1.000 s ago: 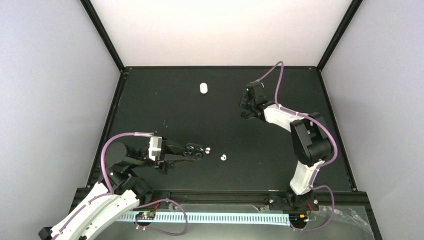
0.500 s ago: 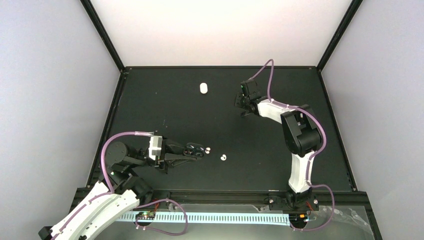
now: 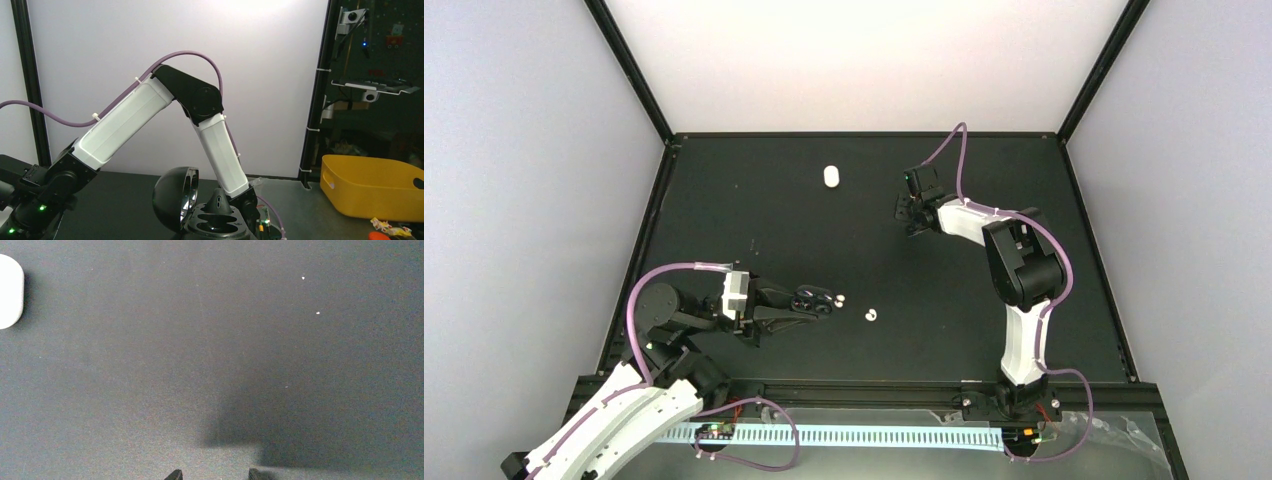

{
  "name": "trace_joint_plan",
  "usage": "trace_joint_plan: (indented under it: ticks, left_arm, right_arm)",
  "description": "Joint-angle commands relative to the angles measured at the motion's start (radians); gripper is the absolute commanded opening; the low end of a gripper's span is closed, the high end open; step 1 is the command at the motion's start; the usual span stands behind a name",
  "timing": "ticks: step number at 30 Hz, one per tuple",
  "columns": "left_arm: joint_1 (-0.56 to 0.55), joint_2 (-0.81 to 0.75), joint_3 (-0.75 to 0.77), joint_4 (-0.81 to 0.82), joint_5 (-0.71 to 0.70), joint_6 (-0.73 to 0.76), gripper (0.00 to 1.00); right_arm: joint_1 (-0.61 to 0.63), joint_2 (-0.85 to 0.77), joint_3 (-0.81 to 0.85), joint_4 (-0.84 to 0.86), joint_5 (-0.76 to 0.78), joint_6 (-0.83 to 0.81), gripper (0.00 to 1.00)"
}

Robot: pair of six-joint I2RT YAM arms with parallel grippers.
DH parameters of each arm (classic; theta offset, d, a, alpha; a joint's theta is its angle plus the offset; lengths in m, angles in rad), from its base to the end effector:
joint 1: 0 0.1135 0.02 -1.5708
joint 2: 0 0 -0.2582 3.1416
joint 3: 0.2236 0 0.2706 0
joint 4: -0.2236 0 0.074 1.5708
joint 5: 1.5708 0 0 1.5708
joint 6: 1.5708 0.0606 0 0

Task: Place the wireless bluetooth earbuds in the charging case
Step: Pick up the earbud from the center of the board.

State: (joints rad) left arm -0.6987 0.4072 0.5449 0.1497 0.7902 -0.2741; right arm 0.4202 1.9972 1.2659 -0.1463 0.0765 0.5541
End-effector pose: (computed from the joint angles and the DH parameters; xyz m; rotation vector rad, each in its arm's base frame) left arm 0.0855 -0.1281 0.3445 0.9907 1.1264 -1.3024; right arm 0.4120 0.1790 0.1136 0.1997 2.4663 0.3346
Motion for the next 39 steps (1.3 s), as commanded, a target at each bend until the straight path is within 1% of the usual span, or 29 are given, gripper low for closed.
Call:
trace_joint_plan:
  ticks: [1,8,21,39]
  left_arm:
    - [0.004,0.002,0.004,0.027,0.014,-0.009,0.02]
    - [0.004,0.004,0.004,0.032,0.015,-0.011,0.02]
    - [0.005,0.004,0.004,0.031,0.015,-0.013,0.02]
    - [0.004,0.006,0.004,0.032,0.015,-0.015,0.02]
  right_arm:
    - [0.002,0.009,-0.003,-0.012,0.026,-0.016,0.33]
    - [0.002,0.004,-0.030,-0.010,0.037,-0.017,0.32]
    - [0.002,-0.020,-0.070,-0.018,0.068,-0.027,0.26]
    - [0.003,-0.068,-0.103,-0.024,0.090,-0.044,0.15]
